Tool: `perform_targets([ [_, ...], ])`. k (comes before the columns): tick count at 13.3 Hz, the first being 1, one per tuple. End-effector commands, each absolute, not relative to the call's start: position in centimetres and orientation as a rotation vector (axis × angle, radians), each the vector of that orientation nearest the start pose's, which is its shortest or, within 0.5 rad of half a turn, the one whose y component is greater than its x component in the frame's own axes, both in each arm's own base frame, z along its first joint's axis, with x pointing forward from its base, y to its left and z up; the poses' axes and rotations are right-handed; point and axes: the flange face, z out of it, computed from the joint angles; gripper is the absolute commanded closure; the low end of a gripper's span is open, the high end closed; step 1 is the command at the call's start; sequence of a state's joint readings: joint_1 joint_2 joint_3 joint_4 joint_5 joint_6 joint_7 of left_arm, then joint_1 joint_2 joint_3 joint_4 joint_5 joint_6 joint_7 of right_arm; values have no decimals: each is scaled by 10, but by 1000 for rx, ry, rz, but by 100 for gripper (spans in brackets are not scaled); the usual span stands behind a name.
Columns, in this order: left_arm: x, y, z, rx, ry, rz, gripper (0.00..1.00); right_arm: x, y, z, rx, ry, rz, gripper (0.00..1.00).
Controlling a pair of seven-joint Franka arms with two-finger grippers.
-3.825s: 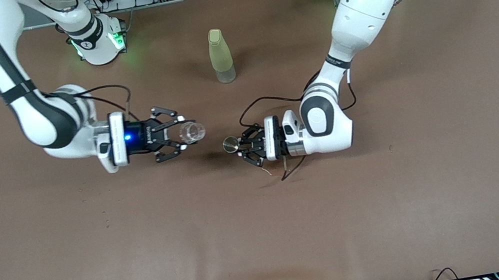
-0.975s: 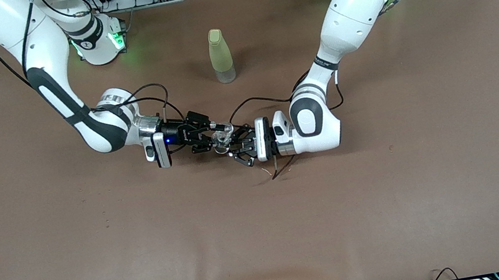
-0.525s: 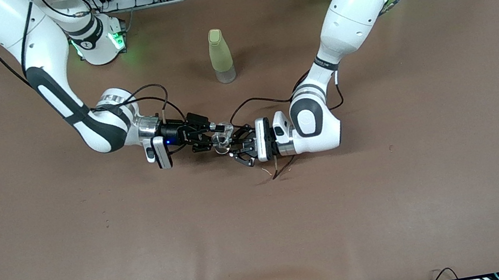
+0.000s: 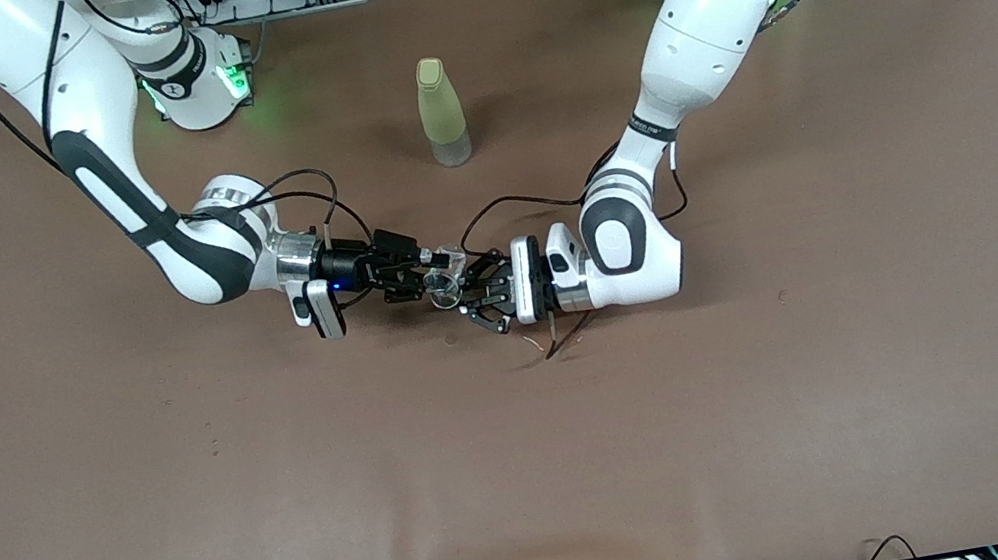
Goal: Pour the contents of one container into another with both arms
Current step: 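Tilt the beaker with the right gripper, pouring liquid into the jigger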
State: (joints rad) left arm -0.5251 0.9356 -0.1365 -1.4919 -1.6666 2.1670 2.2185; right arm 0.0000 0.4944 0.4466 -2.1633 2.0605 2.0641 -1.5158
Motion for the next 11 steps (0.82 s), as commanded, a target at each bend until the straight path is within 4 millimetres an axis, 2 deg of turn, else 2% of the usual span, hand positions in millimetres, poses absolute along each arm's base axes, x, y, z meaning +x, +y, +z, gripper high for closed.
perform_targets([
  [1, 551, -458, 129, 1404, -1337, 879, 100, 486, 293, 217, -1624, -1, -383, 92],
  [6, 555, -459, 127, 1389, -1354, 899, 100, 484, 292, 234, -1618, 65, -317, 92],
  [11, 563, -459, 134, 1372, -1384, 927, 100, 482, 293, 233, -1623, 125, -259, 92],
])
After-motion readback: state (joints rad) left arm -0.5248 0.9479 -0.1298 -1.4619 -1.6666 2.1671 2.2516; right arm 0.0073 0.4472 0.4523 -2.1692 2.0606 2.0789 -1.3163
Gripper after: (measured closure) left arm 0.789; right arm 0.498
